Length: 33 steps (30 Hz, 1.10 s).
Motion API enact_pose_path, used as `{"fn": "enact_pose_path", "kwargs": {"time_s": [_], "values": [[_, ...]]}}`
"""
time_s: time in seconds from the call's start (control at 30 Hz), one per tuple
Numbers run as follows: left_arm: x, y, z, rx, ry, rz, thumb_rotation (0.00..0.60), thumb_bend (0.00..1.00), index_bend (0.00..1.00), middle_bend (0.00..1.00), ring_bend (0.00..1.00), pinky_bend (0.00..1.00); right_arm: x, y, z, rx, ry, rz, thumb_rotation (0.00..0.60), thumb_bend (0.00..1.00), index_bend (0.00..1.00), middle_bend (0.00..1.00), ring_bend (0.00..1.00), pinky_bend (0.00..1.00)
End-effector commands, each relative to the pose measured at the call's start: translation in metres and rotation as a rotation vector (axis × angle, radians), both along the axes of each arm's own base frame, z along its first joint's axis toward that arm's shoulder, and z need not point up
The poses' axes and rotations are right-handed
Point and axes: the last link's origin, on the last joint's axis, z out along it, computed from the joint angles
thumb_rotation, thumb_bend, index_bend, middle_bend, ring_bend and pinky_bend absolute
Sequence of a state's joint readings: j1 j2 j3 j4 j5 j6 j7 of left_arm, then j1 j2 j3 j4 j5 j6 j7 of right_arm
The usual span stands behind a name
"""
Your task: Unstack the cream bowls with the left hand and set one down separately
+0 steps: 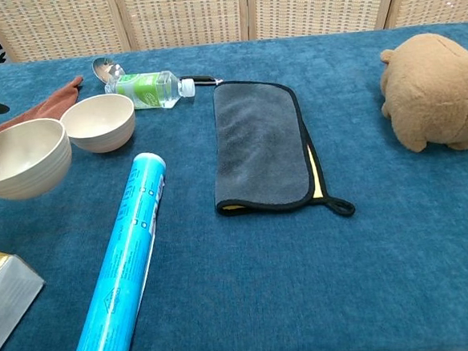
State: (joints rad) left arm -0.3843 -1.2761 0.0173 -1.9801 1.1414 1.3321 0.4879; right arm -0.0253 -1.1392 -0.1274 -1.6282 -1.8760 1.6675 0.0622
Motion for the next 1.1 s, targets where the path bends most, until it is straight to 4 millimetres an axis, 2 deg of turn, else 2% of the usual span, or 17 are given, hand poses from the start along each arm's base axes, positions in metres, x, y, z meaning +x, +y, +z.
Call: {"fn": "enact_pose_path", "kwargs": {"time_s": [0.03,0.87,1.1], "values": [[-0.002,-0.001,-0.001,-0.002,0.005,0.002,0.600,0.37,0.65,0.03,0.08,0.05,0.000,0.000,0.000,0.001,0.000,0.000,0.600,0.00,0.16,0.00,0.00,0.07],[-0.016,0.000,-0.005,-0.069,0.105,0.039,0.600,0.35,0.65,0.03,0.08,0.05,0.000,-0.001,0.000,-0.003,-0.002,0.002,0.600,0.00,0.16,0.00,0.00,0.07],[-0.018,0.001,-0.004,-0.077,0.125,0.037,0.600,0.33,0.54,0.03,0.08,0.05,0.000,-0.001,0.000,-0.004,-0.002,0.002,0.600,0.00,0.16,0.00,0.00,0.07]]}}
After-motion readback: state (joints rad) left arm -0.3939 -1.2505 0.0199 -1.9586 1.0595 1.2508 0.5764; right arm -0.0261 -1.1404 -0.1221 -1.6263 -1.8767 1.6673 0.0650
